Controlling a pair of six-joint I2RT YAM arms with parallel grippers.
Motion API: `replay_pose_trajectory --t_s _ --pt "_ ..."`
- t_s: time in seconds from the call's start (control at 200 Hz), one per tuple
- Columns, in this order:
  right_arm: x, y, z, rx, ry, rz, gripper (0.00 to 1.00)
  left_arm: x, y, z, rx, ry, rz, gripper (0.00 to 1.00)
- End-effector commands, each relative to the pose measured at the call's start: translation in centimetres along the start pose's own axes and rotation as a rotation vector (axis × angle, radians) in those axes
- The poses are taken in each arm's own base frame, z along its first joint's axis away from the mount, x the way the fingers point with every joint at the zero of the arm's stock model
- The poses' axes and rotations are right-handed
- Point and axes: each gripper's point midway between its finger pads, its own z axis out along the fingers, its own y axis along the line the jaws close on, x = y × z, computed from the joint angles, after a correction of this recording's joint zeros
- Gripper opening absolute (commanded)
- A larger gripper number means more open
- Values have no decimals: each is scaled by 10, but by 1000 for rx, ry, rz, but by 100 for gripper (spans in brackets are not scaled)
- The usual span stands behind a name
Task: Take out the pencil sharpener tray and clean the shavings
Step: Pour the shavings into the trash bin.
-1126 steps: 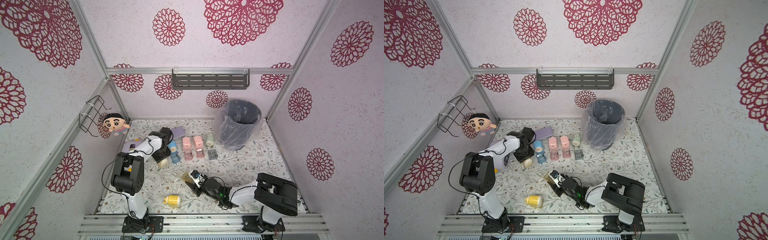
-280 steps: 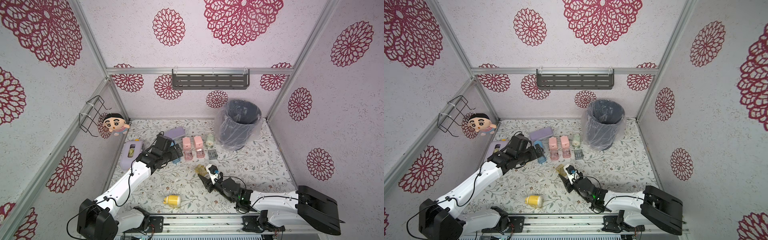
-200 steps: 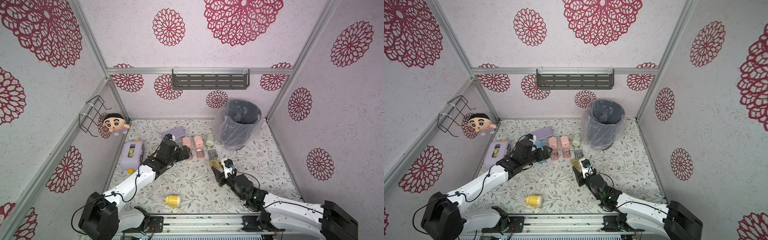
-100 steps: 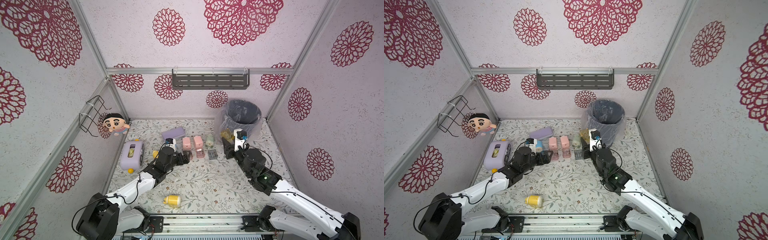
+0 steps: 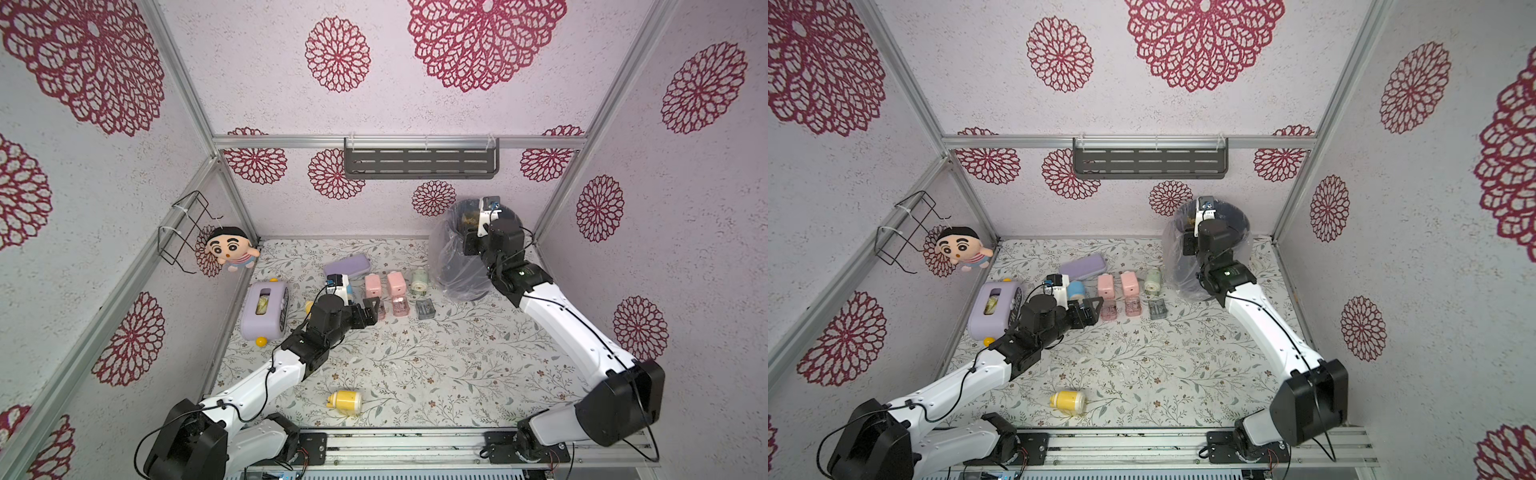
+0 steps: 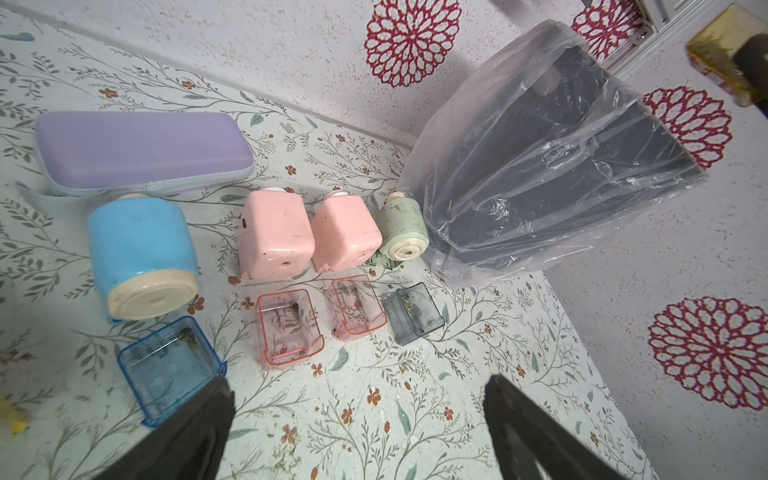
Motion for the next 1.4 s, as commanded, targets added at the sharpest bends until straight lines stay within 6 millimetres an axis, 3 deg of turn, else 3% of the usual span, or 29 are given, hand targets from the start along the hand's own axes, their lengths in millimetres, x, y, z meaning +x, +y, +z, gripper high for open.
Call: replay_pose_trajectory --t_s 0.0,0.12,0.3,0.415,0.635,0.836,1.026,1.216,1.396 --pt "-10 -10 12 -4 42 78 37 -2 -3 -2 7 -21 26 97" --pt "-8 -13 24 -7 96 156 39 -2 -3 -2 4 -22 31 97" --pt "-31 -6 7 -54 118 434 41 0 0 0 -7 -21 34 97" --pt "-44 5 2 -152 139 667 40 2 -2 2 2 -12 29 97" --pt "-64 7 1 -292 144 1243 38 2 -1 2 -1 -15 32 97" --pt "-70 5 7 -281 115 1585 36 1 -3 1 4 -19 30 97" --pt "-79 0 7 -249 60 1745 34 1 -3 1 4 -19 30 97" --pt "-85 -5 -4 -237 0 1846 34 1 -3 0 5 -18 29 97" --pt "-64 -13 -9 -182 -3 1880 34 2 -4 1 9 -12 29 97"
